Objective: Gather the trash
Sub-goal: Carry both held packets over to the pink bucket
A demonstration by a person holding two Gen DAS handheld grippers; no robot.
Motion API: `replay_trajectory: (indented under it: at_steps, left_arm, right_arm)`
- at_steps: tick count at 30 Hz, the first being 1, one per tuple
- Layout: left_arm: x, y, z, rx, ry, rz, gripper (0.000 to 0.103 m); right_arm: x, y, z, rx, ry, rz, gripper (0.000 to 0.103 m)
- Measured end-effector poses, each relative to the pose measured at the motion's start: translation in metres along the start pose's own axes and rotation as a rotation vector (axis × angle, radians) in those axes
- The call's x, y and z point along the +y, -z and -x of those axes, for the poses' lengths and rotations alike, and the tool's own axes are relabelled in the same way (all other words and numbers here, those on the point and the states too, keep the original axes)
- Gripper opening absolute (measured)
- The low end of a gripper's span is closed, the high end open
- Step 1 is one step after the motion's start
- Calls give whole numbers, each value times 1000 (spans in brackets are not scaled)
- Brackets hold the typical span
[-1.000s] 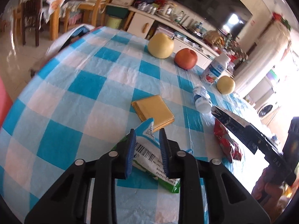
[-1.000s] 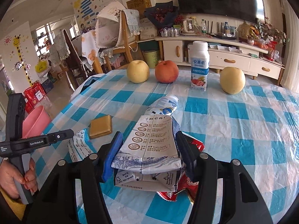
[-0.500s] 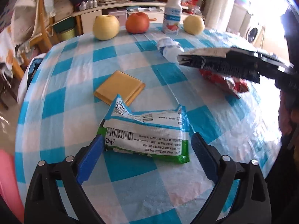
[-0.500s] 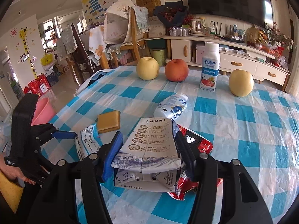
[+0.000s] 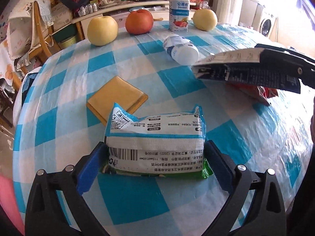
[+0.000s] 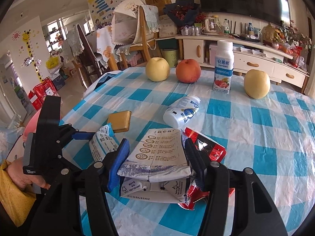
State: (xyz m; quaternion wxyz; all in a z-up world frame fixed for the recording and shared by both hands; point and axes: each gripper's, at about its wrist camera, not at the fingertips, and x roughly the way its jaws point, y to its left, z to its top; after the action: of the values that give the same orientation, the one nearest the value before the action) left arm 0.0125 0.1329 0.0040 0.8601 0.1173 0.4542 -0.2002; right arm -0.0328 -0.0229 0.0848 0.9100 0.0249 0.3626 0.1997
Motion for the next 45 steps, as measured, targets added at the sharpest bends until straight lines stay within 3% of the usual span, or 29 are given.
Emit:
replay_trajectory:
  at_steps: [3, 8, 20, 26, 37, 45]
  left_arm:
    - [2, -2, 2, -30, -18, 33, 79]
    - [2, -1, 4, -54, -43, 73, 75]
    - [16, 8, 23, -91, -4, 210, 73]
    - [34, 11, 49, -151, -16, 285, 74]
    - [86, 25, 95, -264, -99, 468, 74]
    - [133, 47, 137, -365, -200, 632, 74]
  right_arm:
    - [1, 1, -1, 1, 0, 4, 59]
    - [2, 2, -2, 1, -8, -10, 59]
    - [22, -1, 0, -5, -25, 3, 59]
    - [39, -6, 1, -11, -8, 32, 59]
    - [84, -24, 7, -44, -24, 89, 59]
    - [152, -59, 1, -87, -160, 128, 59]
